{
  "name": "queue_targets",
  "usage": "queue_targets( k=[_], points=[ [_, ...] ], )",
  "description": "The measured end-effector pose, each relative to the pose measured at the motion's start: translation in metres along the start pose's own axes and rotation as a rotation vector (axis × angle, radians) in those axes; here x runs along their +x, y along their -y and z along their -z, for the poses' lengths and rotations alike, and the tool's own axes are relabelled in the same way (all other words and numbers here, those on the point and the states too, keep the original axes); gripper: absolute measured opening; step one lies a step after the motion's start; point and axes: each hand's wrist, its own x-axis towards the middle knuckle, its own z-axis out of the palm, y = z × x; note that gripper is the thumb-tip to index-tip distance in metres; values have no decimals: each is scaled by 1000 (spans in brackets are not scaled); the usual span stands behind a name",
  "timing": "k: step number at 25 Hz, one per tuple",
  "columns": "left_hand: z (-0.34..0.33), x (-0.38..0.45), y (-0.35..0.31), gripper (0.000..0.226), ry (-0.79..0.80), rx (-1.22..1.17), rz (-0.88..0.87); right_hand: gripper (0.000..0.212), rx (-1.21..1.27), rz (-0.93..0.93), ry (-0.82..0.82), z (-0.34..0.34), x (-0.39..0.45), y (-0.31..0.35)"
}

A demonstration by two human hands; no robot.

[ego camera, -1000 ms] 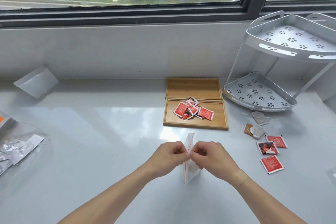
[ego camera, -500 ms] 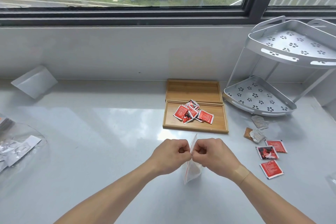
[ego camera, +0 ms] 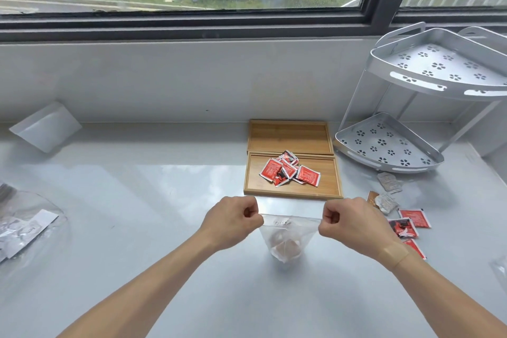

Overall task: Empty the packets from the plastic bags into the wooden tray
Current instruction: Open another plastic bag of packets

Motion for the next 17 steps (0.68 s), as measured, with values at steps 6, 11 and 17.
queue_targets(
  k=[6,11,17],
  points=[
    [4,12,-20,20,75,-314,142,13,-132,39,-190,7,8,8],
    [8,20,-43,21,50,-492,195,23,47,367,-277,3,11,57],
    [29,19,-32,26,-60,-675,226,17,45,383,-189,6,39,87]
  ],
)
